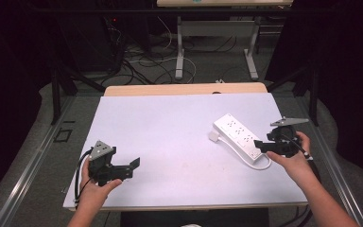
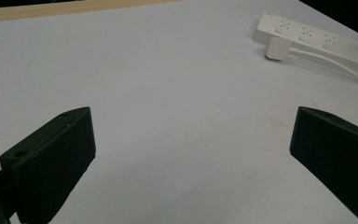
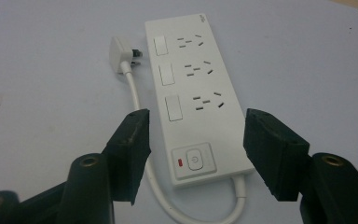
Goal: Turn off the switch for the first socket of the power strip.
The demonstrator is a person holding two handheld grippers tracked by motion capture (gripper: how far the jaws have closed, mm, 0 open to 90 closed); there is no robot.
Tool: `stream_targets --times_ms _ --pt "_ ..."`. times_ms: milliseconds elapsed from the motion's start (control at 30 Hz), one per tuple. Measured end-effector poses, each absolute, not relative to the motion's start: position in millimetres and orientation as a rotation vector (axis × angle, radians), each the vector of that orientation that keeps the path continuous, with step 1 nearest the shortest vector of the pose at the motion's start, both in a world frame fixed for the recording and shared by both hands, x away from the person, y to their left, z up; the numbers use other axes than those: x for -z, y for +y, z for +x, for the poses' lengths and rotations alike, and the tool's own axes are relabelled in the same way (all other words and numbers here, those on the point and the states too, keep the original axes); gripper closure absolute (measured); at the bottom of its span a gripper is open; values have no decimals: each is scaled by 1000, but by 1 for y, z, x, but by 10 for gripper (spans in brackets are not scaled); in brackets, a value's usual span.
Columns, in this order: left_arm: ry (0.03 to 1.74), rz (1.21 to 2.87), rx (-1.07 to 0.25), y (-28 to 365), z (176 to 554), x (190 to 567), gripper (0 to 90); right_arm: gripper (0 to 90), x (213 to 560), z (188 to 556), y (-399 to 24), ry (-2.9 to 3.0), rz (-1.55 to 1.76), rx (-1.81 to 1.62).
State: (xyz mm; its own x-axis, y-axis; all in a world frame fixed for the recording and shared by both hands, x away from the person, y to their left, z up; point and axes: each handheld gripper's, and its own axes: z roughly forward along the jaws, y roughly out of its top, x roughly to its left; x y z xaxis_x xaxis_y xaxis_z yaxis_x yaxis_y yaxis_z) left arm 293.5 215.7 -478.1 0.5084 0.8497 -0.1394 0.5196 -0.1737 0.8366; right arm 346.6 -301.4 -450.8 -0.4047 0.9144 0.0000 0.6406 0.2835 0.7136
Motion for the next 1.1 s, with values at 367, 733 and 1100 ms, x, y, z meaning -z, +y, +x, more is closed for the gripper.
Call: stream_targets --times_ms 367,733,1100 --pt "1137 1842 -457 216 294 479 0 497 448 362 -295 2186 1416 -892" --pt "1134 1847 -457 215 293 479 0 537 448 375 -291 2214 1421 -865" --pt "1131 1850 -462 216 294 479 0 551 450 387 -284 2243 1413 -827"
